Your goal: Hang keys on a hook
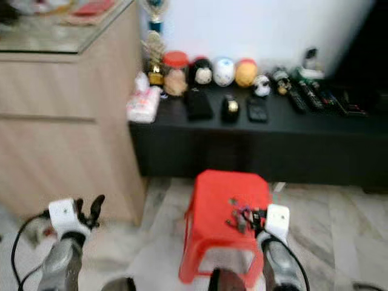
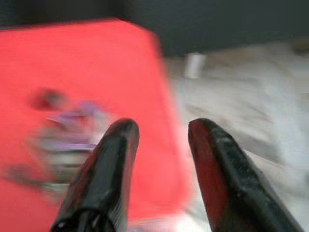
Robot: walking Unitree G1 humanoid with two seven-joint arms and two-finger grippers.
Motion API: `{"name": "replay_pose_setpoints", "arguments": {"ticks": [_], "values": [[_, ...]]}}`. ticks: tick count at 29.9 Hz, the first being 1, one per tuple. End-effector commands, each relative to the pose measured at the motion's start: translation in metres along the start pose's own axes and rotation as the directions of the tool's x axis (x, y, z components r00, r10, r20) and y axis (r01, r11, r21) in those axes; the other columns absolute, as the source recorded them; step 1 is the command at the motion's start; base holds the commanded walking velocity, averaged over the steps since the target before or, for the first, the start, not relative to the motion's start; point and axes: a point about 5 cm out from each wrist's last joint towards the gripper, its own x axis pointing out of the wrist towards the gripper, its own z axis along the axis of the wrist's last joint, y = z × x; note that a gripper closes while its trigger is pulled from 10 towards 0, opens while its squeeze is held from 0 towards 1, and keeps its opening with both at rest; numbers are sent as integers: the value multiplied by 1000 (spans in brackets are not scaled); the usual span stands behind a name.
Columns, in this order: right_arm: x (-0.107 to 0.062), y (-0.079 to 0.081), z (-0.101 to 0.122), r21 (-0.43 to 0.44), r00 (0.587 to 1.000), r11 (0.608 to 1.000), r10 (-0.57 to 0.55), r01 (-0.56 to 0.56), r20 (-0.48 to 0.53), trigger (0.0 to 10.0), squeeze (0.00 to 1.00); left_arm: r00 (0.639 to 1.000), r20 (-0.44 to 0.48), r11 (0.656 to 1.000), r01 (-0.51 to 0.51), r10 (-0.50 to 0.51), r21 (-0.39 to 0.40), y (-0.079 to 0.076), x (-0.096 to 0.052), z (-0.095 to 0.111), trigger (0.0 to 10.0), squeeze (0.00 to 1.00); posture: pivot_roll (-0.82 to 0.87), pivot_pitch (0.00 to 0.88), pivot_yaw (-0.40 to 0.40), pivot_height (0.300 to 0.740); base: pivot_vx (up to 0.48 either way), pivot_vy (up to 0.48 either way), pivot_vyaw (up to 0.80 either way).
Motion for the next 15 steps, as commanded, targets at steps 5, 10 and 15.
{"name": "replay_pose_setpoints", "arguments": {"ticks": [5,10,15], "values": [[1,3,1,-46,1000,999,22,-22,-9,10000,0,999,-41,1000,-10,11,17,7,-3,-6,10000,0,-108,32,-57,625,0,0,0],[0,12,-5,-197,990,971,127,-136,-55,10000,0,999,-38,1000,-14,15,20,9,-3,-4,10000,0,-109,38,-57,625,0,0,0],[-1,23,-9,-419,969,874,212,-248,-130,10000,0,999,-34,1000,-17,17,20,8,-3,-4,10000,0,-110,48,-57,625,0,0,0]]}}
